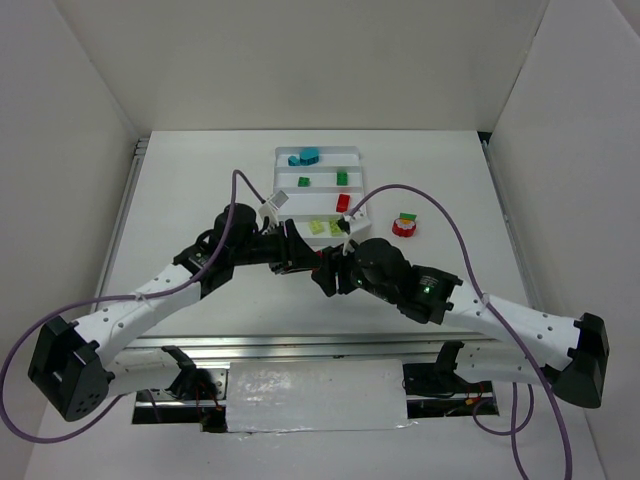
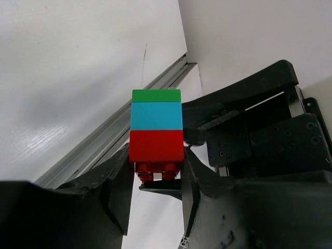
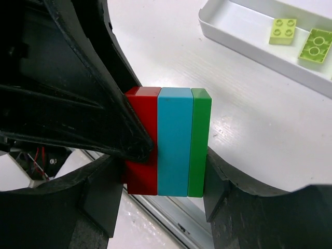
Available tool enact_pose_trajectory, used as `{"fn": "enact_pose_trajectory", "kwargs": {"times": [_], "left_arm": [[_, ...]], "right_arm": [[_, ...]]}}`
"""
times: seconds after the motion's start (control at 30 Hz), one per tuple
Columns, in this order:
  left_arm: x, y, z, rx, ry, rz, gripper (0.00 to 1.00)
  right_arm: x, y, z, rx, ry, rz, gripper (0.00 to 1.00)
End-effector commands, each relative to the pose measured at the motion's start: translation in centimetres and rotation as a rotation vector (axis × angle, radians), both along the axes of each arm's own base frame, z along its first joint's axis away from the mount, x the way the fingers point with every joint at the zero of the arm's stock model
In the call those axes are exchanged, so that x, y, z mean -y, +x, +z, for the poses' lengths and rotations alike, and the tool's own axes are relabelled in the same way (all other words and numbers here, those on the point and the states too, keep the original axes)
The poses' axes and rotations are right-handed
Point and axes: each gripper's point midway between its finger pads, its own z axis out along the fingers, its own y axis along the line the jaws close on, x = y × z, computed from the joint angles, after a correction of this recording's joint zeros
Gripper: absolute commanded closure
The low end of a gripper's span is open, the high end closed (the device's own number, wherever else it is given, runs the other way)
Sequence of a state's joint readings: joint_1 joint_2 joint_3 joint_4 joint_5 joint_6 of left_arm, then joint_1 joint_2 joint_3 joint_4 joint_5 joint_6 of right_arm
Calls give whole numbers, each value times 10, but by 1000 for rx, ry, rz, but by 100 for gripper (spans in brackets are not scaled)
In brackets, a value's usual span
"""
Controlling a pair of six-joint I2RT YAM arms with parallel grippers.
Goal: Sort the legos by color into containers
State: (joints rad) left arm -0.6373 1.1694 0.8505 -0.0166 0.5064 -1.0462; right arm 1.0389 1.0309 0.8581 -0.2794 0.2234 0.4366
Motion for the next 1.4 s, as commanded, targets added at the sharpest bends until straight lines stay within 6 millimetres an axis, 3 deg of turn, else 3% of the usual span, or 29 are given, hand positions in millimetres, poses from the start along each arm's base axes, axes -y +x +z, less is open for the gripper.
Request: {"fn": "enact_pose_trajectory", "kwargs": {"times": [0.0, 0.07, 0.1, 0.13, 0.17, 0.27, 0.3, 0.37, 0.53, 0.63, 0.87, 1.03, 1.37], "left_arm": [[7, 2, 16, 59, -46, -24, 82], [9, 1, 18, 74, -57, -47, 90], [11, 0, 19, 84, -62, -59, 100], [13, 0, 23, 103, -78, -72, 100], [13, 1, 22, 108, -79, -71, 100], [14, 0, 27, 150, -99, -86, 100], [14, 0, 29, 165, -101, -90, 100], [12, 1, 36, 231, -90, -99, 100], [3, -3, 47, 409, -54, -136, 100], [-2, -18, 59, 513, -79, -201, 100], [-11, -59, 78, 684, -196, -343, 100], [-13, -82, 77, 709, -286, -444, 100], [-15, -97, 85, 736, -366, -500, 100]], "right_arm": [[-3, 5, 34, 65, 79, -27, 89], [-9, 0, 37, 63, 101, 12, 82], [-14, -8, 35, 51, 114, 63, 74], [-18, -10, 40, 61, 141, 84, 58], [-18, -14, 38, 60, 152, 105, 51], [-21, -21, 41, 62, 185, 149, 8], [-20, -24, 40, 63, 181, 163, 0], [-13, -23, 31, 48, 154, 156, 0], [0, -44, 39, 14, 200, 324, 0], [6, -67, 51, 22, 247, 462, 0], [34, -69, 79, 61, 349, 519, 0], [28, -91, 109, 90, 456, 668, 1], [11, -79, 112, 30, 500, 698, 15]]}}
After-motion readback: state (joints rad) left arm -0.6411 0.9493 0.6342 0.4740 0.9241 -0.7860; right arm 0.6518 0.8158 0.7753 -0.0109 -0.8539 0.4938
